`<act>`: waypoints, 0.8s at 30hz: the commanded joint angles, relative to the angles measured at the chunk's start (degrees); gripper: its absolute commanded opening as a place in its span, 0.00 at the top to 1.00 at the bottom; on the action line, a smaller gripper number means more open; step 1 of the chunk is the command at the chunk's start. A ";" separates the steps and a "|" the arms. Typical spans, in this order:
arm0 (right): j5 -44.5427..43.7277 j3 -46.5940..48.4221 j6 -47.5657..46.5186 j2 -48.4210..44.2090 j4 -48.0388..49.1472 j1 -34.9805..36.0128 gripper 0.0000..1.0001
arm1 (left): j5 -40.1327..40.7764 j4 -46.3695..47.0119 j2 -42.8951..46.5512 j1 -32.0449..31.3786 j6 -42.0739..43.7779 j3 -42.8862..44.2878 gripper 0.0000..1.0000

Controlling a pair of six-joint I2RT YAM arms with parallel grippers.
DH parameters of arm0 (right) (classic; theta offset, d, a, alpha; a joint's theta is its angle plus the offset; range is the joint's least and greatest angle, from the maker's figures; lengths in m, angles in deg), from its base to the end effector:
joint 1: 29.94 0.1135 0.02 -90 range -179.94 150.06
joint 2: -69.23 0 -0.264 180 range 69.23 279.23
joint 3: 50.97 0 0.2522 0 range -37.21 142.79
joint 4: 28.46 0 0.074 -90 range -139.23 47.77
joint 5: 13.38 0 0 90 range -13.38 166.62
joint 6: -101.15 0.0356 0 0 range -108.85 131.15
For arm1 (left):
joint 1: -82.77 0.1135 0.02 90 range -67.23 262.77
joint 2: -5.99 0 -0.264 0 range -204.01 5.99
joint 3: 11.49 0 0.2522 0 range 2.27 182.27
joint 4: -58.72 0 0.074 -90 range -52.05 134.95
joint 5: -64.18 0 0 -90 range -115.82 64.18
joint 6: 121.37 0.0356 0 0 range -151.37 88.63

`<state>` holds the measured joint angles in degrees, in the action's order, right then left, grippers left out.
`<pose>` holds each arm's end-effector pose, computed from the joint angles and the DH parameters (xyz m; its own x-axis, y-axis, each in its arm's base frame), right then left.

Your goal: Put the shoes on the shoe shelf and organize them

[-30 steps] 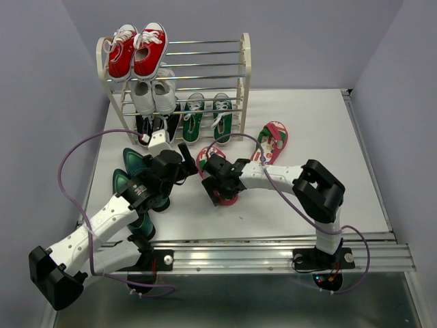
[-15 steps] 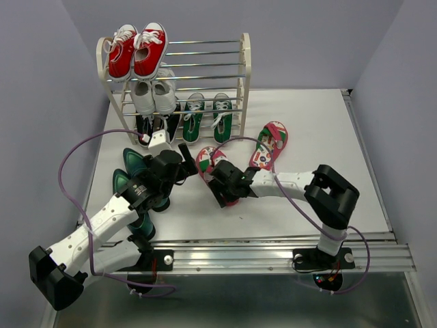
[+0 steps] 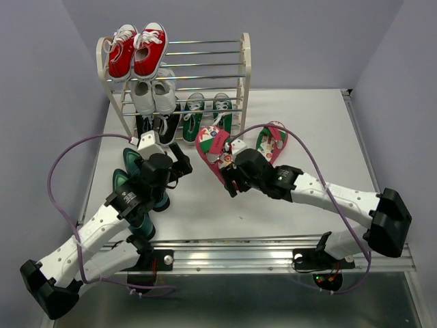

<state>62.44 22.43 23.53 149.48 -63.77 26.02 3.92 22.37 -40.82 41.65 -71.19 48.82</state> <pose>0.1786 0.2488 0.2708 -0.5174 -0.3946 -0.7593 -0.6049 0.7963 -0.0017 0.1481 -0.1059 0.3241 -0.3698 -0.4153 -0.8311 -0.0133 0.8968 -0.4422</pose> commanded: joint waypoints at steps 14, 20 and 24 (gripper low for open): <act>-8.32 16.29 -1.40 3.59 11.34 0.11 0.99 | 4.19 -1.49 4.35 0.34 -0.97 0.39 0.01; -8.76 22.70 -1.84 9.48 13.81 0.11 0.99 | 4.98 -2.64 6.64 0.34 -1.41 -0.93 0.01; -14.21 28.24 -1.13 14.40 14.33 0.11 0.99 | 4.02 -2.28 8.57 0.34 -2.11 -1.89 0.01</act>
<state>54.73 43.36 21.87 162.29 -58.19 26.02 6.65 19.90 -34.00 41.65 -72.37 48.07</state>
